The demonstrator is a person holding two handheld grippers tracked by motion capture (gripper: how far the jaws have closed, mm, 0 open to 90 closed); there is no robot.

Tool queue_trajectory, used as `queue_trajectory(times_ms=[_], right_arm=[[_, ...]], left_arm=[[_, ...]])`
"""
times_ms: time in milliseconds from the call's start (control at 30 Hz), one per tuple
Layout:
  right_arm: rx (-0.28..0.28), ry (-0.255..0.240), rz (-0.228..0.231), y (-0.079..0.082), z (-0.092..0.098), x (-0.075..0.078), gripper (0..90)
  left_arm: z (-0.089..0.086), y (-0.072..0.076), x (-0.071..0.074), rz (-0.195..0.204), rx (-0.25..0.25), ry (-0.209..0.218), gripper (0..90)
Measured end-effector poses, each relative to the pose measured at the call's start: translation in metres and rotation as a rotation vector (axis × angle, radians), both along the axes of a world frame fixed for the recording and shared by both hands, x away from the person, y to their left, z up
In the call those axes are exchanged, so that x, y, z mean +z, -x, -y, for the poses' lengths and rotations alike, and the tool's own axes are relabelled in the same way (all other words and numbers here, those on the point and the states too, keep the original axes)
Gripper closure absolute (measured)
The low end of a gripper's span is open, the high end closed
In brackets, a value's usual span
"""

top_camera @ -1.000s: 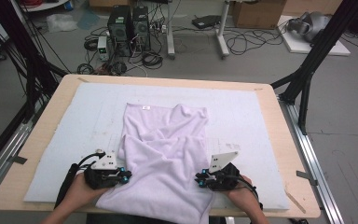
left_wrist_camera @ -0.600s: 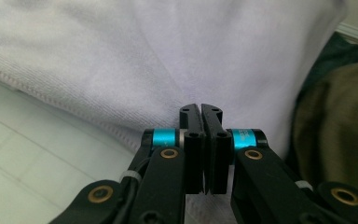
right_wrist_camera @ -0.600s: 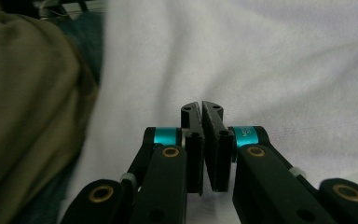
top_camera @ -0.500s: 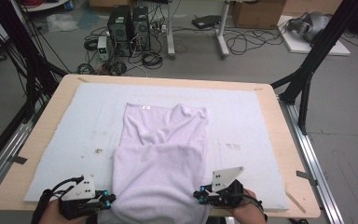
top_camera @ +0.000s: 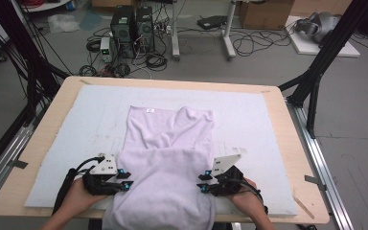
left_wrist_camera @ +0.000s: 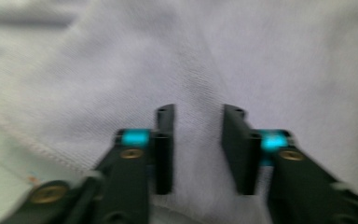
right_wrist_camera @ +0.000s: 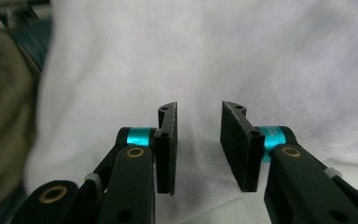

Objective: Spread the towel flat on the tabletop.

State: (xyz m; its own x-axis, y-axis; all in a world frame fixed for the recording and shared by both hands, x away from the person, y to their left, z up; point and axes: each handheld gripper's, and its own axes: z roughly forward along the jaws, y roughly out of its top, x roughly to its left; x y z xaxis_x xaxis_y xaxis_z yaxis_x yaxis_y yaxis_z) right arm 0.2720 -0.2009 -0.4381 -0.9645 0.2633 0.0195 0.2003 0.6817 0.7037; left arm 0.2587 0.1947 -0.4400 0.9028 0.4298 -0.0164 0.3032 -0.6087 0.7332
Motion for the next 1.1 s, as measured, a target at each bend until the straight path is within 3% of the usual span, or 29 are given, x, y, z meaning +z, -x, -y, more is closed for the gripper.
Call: queue_trajectory(times_ms=[33,100,200,367,433,533,600,733,800,833,867,900,933,1000,1100], right_arm=[[0.009,0.003,0.005,0.0,-0.002,-0.003,79.3],[0.032,-0.004,-0.015,0.002,-0.003,-0.003,88.1],[0.052,-0.003,-0.02,0.006,-0.004,-0.002,88.6],[0.097,-0.05,-0.022,0.022,-0.004,0.007,89.6],[0.104,-0.075,-0.013,0.028,-0.002,0.013,89.3],[0.06,-0.076,0.028,0.027,0.004,0.02,79.7],[0.038,-0.069,0.031,0.021,0.005,0.02,71.7],[0.033,-0.049,0.007,0.007,-0.003,0.009,64.8],[0.036,-0.006,-0.005,0.002,-0.009,0.001,66.6],[0.042,0.002,-0.011,0.0,-0.011,-0.004,68.5],[0.026,-0.031,-0.021,-0.002,-0.009,-0.006,72.8],[0.019,-0.04,-0.031,-0.002,-0.009,-0.006,80.0],[0.039,-0.046,-0.044,-0.003,-0.008,-0.007,87.5],[0.052,-0.03,-0.025,-0.002,-0.009,-0.005,88.6],[0.072,-0.046,-0.019,0.004,-0.01,0.0,88.7]], left_arm=[[0.0,0.001,0.0,-0.011,-0.002,0.008,84.4],[-0.002,0.006,0.001,-0.001,0.002,-0.006,88.0],[-0.007,0.018,0.004,0.001,-0.017,-0.028,89.6],[-0.022,0.042,0.011,0.01,-0.029,-0.012,89.7],[-0.026,0.045,0.015,0.023,-0.022,-0.003,89.4],[-0.026,0.035,0.021,0.033,-0.002,0.03,76.0],[-0.02,0.024,0.021,0.041,0.009,0.041,69.7],[-0.003,0.001,0.009,-0.005,-0.001,0.024,60.9],[0.004,-0.003,0.0,-0.019,-0.021,-0.009,64.7],[0.004,-0.002,-0.001,-0.005,-0.024,0.017,68.1],[0.003,-0.002,-0.001,-0.017,-0.035,0.016,79.9],[0.004,-0.001,-0.001,-0.014,-0.037,0.014,85.7],[0.005,0.0,-0.001,-0.011,-0.032,0.015,87.3],[0.004,0.003,0.002,-0.005,-0.034,-0.005,88.3],[0.0,0.014,0.007,0.005,-0.037,0.01,88.4]])
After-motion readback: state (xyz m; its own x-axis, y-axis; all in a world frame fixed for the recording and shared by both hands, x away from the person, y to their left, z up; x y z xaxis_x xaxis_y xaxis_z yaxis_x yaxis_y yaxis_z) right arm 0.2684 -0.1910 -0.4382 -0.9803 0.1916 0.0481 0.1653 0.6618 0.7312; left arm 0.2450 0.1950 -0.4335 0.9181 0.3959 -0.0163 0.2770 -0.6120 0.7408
